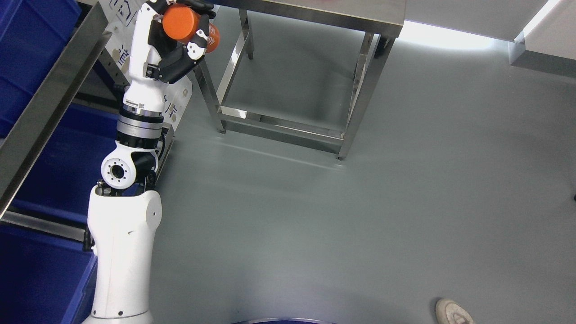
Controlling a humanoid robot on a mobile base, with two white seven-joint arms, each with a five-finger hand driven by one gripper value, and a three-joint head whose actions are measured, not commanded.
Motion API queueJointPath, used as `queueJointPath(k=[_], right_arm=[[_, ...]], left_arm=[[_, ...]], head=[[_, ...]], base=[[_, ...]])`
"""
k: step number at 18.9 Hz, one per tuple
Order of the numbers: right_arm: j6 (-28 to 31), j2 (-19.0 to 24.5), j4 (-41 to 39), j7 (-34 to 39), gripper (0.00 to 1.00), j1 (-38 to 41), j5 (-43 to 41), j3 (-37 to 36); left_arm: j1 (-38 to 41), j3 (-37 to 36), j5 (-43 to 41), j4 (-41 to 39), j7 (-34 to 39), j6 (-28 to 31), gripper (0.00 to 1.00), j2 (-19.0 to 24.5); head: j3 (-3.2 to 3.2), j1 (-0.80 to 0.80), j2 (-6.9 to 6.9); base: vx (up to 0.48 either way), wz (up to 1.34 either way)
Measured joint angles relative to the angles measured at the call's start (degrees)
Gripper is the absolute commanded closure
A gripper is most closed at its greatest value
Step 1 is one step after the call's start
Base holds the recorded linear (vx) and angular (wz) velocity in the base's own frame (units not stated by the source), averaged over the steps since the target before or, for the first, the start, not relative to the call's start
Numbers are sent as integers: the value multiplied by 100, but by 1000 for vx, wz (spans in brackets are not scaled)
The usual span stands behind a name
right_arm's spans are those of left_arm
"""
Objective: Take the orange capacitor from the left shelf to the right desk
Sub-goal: 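Carry the capacitor in the left hand while turning toward the steel table, then lower the capacitor into the red tray with the left hand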
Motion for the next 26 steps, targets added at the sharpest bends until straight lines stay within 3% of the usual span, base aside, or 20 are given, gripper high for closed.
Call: queueJointPath(k=[7, 21, 26], right_arm=[[0, 0, 0, 0, 0, 2, 0, 0], [1, 0, 0, -2, 0, 0, 0, 0], [1, 0, 0, -2, 0, 1, 0, 0]], left_arm=[[-16, -244, -3, 22, 6, 114, 97, -1], [-359, -1106, -190, 181, 247, 925, 96, -1], [-379, -1280, -295, 410, 251, 1019, 89, -1]], head=[[0, 0, 0], [0, 0, 0], [0, 0, 0]], base=[[448, -99], [369, -19], [202, 1]])
